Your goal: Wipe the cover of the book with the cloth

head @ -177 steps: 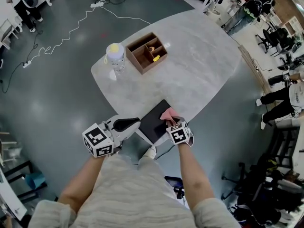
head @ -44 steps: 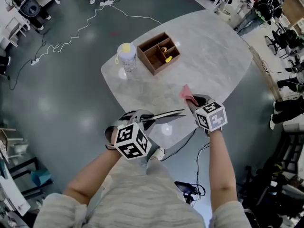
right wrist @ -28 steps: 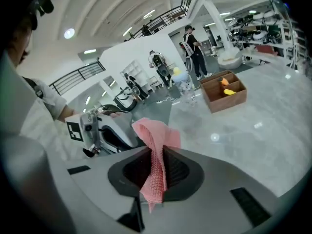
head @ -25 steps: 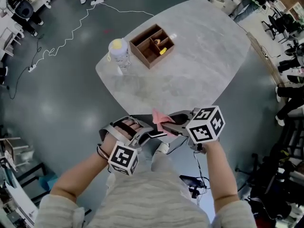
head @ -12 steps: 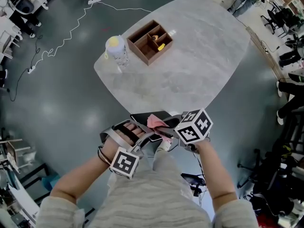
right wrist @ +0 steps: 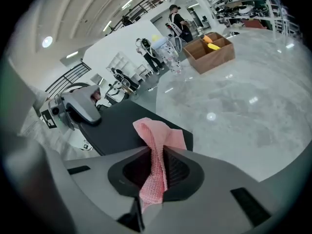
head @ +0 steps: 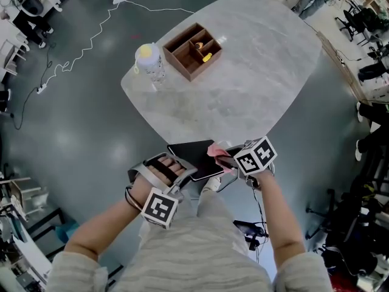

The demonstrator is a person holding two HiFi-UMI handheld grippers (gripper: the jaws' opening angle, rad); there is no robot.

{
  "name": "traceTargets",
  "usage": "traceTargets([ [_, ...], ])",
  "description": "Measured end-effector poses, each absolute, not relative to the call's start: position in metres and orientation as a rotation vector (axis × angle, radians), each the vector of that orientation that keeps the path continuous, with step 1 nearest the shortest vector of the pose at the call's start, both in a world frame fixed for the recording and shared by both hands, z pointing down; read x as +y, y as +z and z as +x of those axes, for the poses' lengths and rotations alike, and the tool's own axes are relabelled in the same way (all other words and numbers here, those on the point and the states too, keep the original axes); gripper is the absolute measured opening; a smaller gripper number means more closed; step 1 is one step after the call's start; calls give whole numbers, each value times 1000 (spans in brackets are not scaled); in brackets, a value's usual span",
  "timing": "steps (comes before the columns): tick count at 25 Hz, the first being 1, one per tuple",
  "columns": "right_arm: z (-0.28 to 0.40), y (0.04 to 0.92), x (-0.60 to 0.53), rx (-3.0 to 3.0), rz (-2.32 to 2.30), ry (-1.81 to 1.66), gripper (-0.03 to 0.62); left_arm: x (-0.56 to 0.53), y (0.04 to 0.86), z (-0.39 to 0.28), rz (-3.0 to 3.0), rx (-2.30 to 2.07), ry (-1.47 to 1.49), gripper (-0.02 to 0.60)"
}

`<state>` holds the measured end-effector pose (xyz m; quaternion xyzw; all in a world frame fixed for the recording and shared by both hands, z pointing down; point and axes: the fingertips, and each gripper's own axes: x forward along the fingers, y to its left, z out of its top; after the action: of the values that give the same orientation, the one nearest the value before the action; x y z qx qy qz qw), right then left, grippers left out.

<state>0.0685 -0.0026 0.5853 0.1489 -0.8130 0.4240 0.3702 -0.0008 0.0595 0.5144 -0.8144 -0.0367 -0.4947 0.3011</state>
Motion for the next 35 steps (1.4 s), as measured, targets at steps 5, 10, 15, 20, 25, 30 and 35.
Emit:
traceTargets([
  [5, 96, 614, -6, -1990, 455, 1090, 46, 66, 518, -4, -2146, -136, -1333, 81],
  [10, 120, 638, -15, -1879, 530, 1020, 46, 71, 522, -4, -2128, -180, -1332, 80],
  [15, 102, 603, -52, -1982, 607, 936, 46, 76, 524, -3, -2128, -204, -1331, 81],
  [20, 0, 503, -52, -2391, 374, 1115, 46, 75, 523, -3, -2128, -199, -1336, 81],
  [25, -53, 495, -23, -2429, 172, 1245, 46, 75, 521, -3, -2121, -201, -1331, 81],
  [30, -42, 536, -17, -2331, 207, 1203, 46, 77, 522, -4, -2132, -215, -1338, 81],
  [35, 2, 578, -25, -2224, 339, 1167, 46, 75, 521, -5, -2131, -190, -1335, 81],
])
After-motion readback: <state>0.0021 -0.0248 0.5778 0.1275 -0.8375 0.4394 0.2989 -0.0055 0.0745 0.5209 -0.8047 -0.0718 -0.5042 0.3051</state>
